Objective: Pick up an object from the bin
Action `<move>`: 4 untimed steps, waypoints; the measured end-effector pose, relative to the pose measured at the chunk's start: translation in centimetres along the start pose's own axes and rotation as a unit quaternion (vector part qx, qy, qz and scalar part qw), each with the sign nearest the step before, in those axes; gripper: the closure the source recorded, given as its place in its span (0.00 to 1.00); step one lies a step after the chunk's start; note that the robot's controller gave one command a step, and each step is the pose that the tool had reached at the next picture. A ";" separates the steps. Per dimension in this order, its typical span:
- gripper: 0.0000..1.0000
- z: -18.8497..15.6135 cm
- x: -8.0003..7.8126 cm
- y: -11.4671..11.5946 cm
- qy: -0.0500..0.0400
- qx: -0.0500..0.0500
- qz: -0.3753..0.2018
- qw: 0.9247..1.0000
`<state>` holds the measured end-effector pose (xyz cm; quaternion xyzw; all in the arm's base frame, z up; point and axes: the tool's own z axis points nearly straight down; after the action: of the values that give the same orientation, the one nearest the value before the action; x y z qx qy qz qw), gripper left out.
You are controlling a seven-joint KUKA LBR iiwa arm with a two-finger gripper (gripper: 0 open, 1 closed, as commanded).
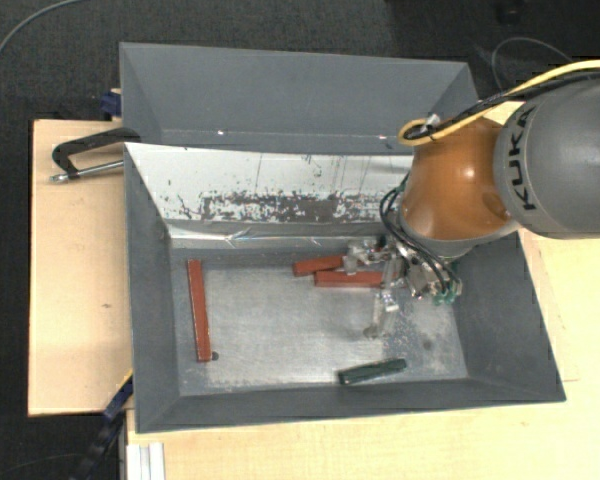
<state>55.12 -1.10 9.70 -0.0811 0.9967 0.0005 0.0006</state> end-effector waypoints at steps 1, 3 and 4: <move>0.00 2.7 -3.6 -3.0 -0.003 0.001 0.017 1.000; 1.00 -9.2 -2.9 -3.0 -0.003 0.001 -0.056 0.998; 0.00 -9.1 -2.8 -3.0 -0.003 0.000 -0.056 0.998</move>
Offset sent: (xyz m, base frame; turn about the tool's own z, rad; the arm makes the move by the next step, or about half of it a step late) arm 0.0381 -0.0243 -0.0270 0.0317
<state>58.39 -3.57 18.82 -0.1372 0.9905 0.0002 0.0034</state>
